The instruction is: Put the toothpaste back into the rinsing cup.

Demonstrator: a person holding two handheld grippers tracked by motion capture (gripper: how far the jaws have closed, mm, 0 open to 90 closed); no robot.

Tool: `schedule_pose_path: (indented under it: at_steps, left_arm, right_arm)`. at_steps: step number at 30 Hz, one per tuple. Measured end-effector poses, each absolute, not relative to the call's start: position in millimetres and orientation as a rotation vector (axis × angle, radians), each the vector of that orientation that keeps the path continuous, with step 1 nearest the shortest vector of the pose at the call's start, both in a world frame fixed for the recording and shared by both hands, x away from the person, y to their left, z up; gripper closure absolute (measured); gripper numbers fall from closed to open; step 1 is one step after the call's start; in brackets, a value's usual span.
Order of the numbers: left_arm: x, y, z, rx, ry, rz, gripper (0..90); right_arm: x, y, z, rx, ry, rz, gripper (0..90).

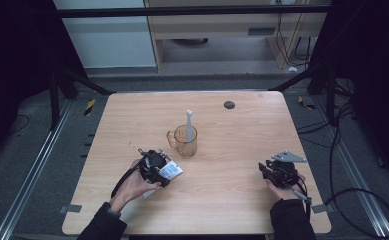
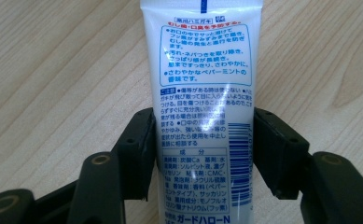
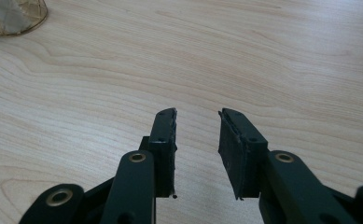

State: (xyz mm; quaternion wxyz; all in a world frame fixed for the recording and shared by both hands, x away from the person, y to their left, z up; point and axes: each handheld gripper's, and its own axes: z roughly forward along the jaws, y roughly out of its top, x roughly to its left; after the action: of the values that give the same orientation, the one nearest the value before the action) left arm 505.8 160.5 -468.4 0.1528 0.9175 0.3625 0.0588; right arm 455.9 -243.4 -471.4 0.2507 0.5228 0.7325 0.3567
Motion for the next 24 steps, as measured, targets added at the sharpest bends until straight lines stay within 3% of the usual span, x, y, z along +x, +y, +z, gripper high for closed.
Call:
schedule_pose_path:
  at_steps: [10,14,24]
  left_arm:
    - [504,168,-461,2.545,1.127,0.149,64.0]
    - [502,176,-457,2.530,1.145,0.181,66.1]
    - [493,206,-421,2.293,1.211,0.323,67.5]
  right_arm:
    - [456,-244,-472,1.433,1.993,0.972,67.1]
    - [456,-244,-472,1.425,1.994,0.972,67.4]
    - [455,-244,-473,1.422,1.987,0.974,67.0]
